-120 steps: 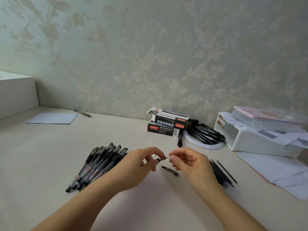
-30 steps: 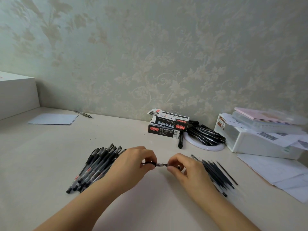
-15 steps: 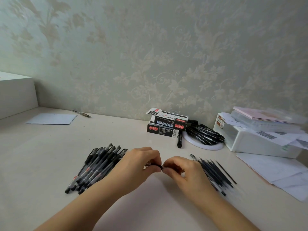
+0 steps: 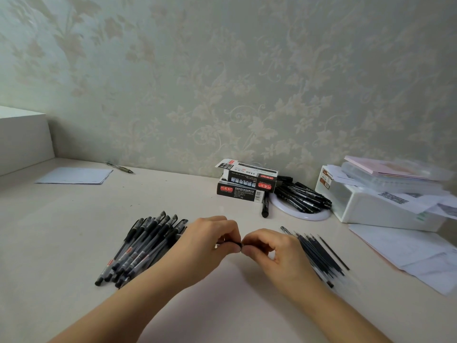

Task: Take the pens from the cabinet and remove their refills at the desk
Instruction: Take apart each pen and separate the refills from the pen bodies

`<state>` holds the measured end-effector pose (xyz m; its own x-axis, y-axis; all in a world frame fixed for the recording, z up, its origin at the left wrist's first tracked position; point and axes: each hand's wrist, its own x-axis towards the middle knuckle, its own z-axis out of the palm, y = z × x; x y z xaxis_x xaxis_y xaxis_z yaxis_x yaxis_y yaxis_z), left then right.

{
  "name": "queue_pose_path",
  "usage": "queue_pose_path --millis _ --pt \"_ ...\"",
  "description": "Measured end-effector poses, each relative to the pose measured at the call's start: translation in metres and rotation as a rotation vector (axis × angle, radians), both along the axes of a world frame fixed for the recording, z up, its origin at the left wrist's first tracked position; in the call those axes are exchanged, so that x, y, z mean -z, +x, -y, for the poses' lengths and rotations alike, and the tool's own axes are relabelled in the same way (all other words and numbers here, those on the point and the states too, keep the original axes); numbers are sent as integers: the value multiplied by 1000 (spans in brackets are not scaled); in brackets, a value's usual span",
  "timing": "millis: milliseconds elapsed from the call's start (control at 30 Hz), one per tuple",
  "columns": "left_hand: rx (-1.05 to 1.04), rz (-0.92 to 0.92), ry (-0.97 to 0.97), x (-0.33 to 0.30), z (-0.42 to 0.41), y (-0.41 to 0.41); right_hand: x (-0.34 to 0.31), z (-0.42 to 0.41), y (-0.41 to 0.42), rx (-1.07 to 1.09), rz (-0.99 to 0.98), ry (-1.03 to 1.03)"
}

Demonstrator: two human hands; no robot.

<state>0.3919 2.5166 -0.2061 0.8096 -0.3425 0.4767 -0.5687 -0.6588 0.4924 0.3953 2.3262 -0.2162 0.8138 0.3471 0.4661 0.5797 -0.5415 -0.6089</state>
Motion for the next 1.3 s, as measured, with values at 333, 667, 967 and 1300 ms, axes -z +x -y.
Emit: queue_pose_path --millis 333,667,967,1300 --pt "-411 139 -5 -7 -19 4 -18 27 13 446 69 -230" --pt "-805 -189 96 0 -61 15 -7 35 12 613 -141 -549" --pt "-784 -157 122 -1 -58 15 -4 35 13 674 -122 -552" --pt "-405 1 6 -1 -4 -5 0 36 17 698 -108 -685"
